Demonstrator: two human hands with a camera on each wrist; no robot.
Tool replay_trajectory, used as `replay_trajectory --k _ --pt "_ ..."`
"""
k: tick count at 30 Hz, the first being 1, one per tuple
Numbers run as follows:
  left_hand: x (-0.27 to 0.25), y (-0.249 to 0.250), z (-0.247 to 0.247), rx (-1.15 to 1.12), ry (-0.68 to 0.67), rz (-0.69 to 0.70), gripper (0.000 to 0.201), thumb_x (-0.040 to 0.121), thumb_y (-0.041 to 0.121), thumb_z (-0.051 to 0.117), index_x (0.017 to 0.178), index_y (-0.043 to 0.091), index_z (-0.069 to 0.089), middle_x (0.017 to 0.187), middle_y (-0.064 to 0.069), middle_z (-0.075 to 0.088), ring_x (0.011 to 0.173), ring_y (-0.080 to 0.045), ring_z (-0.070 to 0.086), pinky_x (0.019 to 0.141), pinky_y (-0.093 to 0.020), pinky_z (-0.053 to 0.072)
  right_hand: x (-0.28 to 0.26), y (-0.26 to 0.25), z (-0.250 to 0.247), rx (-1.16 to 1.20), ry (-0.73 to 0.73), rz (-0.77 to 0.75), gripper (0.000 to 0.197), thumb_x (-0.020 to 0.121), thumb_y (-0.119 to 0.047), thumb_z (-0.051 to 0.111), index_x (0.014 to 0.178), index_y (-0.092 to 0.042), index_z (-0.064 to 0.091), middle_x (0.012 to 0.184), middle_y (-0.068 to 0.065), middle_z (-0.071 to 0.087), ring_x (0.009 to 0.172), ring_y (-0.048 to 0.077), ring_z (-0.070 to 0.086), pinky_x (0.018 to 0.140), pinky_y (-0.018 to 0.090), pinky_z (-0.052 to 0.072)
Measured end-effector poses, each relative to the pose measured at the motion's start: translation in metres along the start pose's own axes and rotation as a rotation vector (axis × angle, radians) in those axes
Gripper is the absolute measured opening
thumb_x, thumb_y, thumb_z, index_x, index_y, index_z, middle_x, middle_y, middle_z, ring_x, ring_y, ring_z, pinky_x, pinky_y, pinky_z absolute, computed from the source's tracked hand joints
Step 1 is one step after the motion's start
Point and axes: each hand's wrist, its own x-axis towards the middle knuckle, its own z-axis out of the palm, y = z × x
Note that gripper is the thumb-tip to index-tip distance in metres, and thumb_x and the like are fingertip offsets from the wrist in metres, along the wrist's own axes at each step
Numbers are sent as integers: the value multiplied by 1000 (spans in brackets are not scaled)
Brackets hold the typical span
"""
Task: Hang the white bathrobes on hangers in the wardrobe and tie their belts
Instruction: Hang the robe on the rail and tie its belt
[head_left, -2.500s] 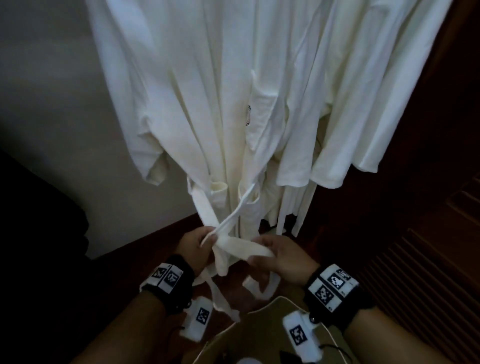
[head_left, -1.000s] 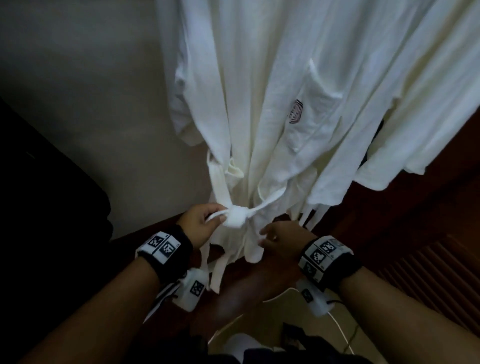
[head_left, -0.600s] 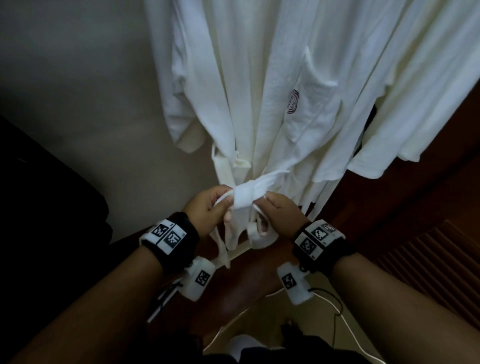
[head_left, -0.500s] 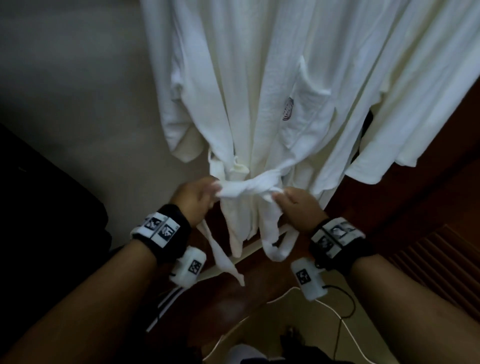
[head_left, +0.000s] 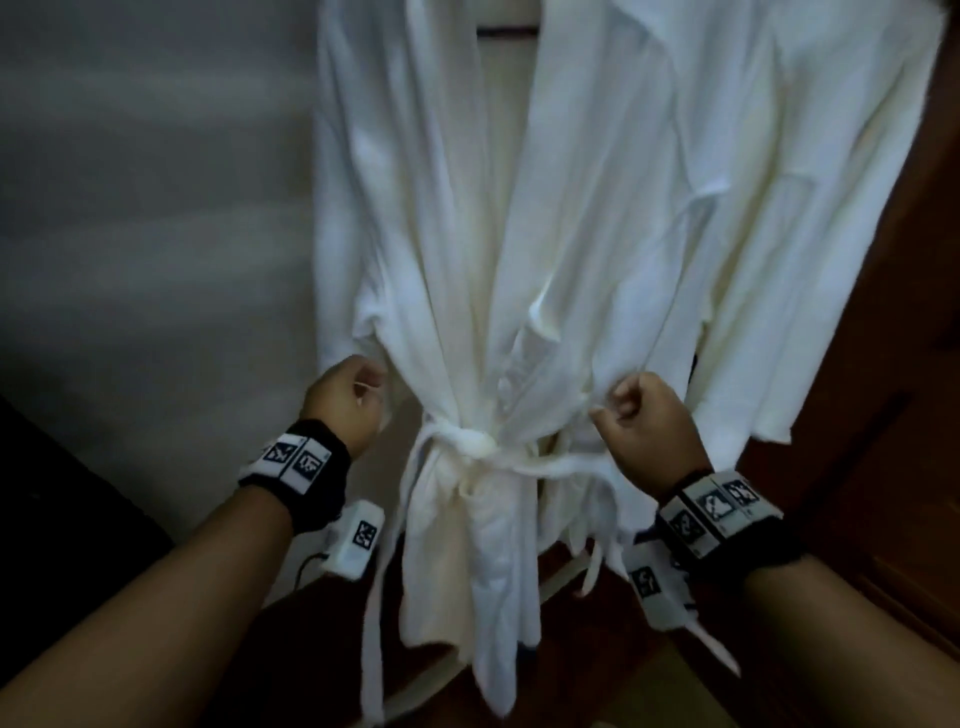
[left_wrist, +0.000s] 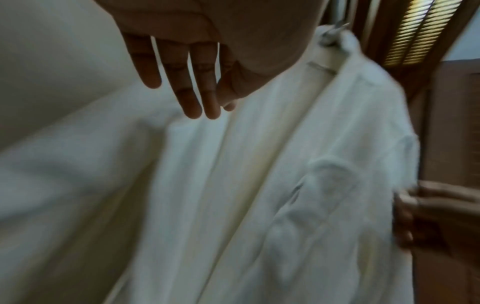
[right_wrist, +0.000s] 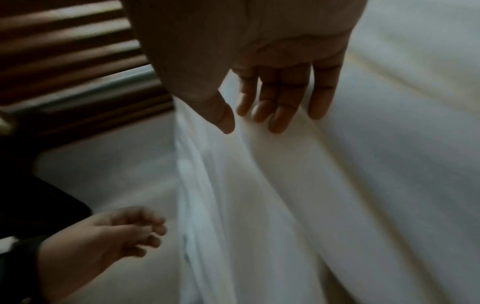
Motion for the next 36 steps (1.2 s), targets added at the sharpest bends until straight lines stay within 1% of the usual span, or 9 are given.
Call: replay_trajectory --k 3,6,10,14,19,24,30,33,36 --pt "36 78 -43 4 55 274 17 87 8 56 92 21 66 91 4 67 80 -14 61 71 -17 44 38 -73 -55 68 165 -286 21 80 -22 72 86 -23 51 82 -4 55 73 11 53 69 25 41" --pt "72 162 -92 44 163 559 12 87 15 56 91 20 66 89 6 64 77 -9 59 71 -7 40 83 -139 -109 12 347 -548 20 81 -24 68 95 -20 56 94 -3 51 86 14 52 79 28 43" --pt "110 272 -148 193 343 832 23 79 32 50 97 24 63 100 3 60 94 -22 59 84 -38 48 146 -205 -158 -228 417 -617 39 78 -30 63 116 -25 56 113 2 51 105 26 52 89 42 47" --pt "155 354 -190 430 479 733 53 77 45 52 129 32 51 139 1 47 127 -27 44 106 -42 35 186 -240 -171 -513 209 -488 53 83 -27 58 134 -24 41 132 9 47 118 31 51 96 42 47" --pt "213 393 -187 813 234 511 59 91 43 48 146 31 29 151 0 37 134 -24 40 111 -40 30 215 -246 -174 -515 -134 -380 37 91 -15 50 128 -16 48 121 8 59 109 27 59 84 31 45" --pt "230 421 -147 938 151 421 64 90 44 42 147 43 13 156 7 25 142 -26 25 111 -54 11 259 -209 -195 -499 -187 -319 41 96 -15 48 136 -16 43 128 9 56 113 26 58 87 27 43" --pt "254 448 -101 954 142 429 69 86 48 44 143 51 7 148 4 36 137 -32 28 109 -56 13 296 -165 -215 -278 -211 -341 43 98 -13 45 140 -23 43 122 0 60 109 17 59 89 22 43" --pt "255 453 -84 977 189 432 72 87 45 47 146 47 5 148 5 32 136 -30 27 110 -57 11 328 -154 -235 -503 -162 -349 39 97 -24 43 134 -23 51 130 5 55 124 27 50 101 33 38" --pt "252 457 -75 972 245 417 72 85 45 49 143 49 7 148 8 30 136 -28 27 110 -56 15 347 -147 -256 -644 -91 -333 42 94 -42 31 129 -34 53 133 6 43 131 32 34 111 47 29"
